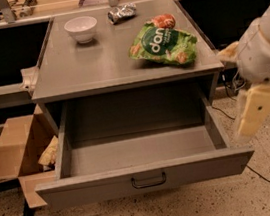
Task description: Close top drawer
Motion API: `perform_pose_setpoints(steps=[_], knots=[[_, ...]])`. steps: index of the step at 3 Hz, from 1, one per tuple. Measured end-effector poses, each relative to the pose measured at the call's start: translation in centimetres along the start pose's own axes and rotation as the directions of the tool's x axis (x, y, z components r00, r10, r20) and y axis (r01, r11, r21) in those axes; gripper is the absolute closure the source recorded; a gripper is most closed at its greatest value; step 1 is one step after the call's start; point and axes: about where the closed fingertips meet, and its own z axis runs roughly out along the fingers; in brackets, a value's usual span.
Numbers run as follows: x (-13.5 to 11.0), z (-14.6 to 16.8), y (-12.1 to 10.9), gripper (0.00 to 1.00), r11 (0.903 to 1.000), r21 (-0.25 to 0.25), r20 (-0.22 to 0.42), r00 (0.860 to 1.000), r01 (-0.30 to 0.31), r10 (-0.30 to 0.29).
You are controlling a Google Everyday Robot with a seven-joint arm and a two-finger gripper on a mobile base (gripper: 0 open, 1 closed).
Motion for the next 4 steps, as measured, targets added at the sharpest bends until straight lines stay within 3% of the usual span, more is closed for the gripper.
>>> perform_pose_setpoints(steps=[1,2,4], knots=[[0.7,5.4,3.1,0.0,0.9979,-0.058,0.038,0.999,0.03,-0.028],[1.2,9.8,6.1,0.18,0.993,-0.112,0.056,0.998,0.038,-0.032],[3.0,15.9,10.6,0.65,0.9799,-0.2,0.055,0.998,0.008,0.003]])
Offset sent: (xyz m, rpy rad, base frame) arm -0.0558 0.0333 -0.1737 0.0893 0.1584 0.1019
